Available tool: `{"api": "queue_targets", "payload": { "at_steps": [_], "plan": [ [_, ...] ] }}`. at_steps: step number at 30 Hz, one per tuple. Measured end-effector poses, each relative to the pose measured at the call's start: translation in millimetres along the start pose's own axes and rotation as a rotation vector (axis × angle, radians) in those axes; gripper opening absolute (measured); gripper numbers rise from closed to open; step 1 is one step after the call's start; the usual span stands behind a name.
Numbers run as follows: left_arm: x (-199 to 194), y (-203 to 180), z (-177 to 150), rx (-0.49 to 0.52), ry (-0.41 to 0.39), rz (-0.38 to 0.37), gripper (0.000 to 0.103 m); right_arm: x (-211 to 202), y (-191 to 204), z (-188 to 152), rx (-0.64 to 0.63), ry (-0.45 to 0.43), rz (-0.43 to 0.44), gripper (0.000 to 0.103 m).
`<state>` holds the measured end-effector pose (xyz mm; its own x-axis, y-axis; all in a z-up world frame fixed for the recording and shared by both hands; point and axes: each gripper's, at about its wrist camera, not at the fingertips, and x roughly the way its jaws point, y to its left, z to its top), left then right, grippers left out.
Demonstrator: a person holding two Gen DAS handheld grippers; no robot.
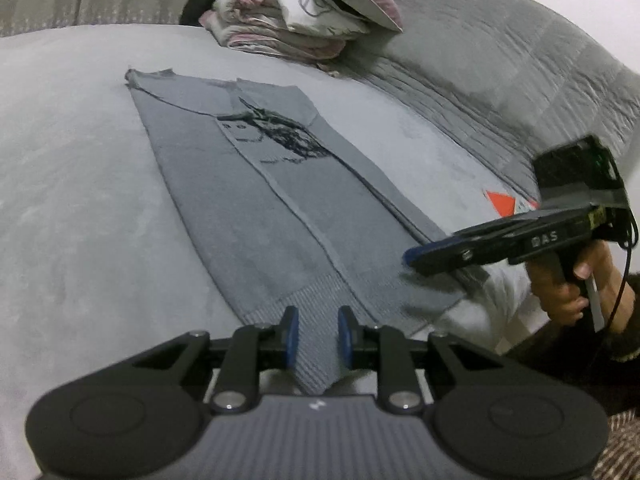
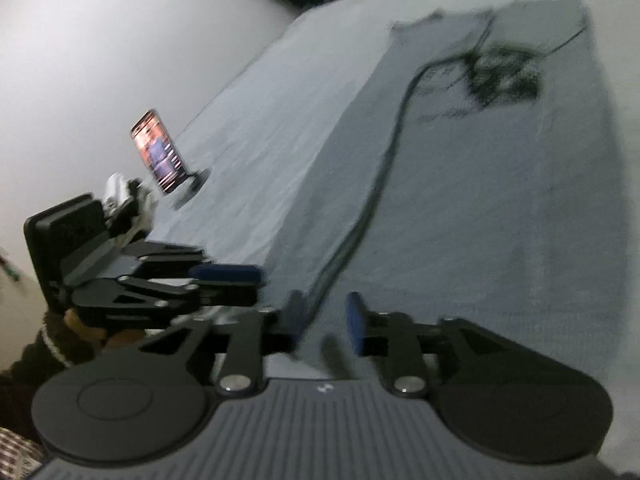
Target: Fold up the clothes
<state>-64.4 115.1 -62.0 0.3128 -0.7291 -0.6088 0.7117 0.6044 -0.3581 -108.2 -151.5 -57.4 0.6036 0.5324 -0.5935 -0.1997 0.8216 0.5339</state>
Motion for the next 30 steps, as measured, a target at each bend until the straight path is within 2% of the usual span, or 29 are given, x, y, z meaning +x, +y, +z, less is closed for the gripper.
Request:
{"api": "queue_targets", "payload": {
  "at_steps": [5,11,18,20,22,25,30],
  "plan": [
    [8.4,-4.8,11.4,-0.041,-0.018,-0.011,0.024,-33.1,-9.0,-7.4,-0.053,-0.100,-0.181,0.043],
    [44.3,-9.0,40.7,-0.132,-0.014,-0.054,0.026,-46.5,-8.6,-17.5,-0.145,-0.105,-0.308,0.043],
    [108.2,-17.2,72.7,-0.237,0.003,-0.077,0.026,-31.5,-9.6,-24.5,-0.205,-0.041,-0.373,0.041],
    [125.5,-20.6,82.7,-0.251,0.003,-0.064,0.026,-29.0,-8.5,-27.1,-0.229,-0.031,-0.387,0.036],
    [139.8,-22.0,94.3,-0.255,-0.001,-0.043,0.026,-27.3,-9.0,-29.2,-0.249,-0.021,-0.401,0.024],
    [160.4,-20.9,113.8,-0.291,-0.028,-0.010,0.027,-28.2,-9.2,-31.7,-0.268,-0.019,-0.414,0.015],
    [196.8,-5.7,145.4,-0.405,-0.082,0.075,0.028,-32.9,-15.3,-26.6,-0.237,-0.021,-0.376,0.010]
  ]
}}
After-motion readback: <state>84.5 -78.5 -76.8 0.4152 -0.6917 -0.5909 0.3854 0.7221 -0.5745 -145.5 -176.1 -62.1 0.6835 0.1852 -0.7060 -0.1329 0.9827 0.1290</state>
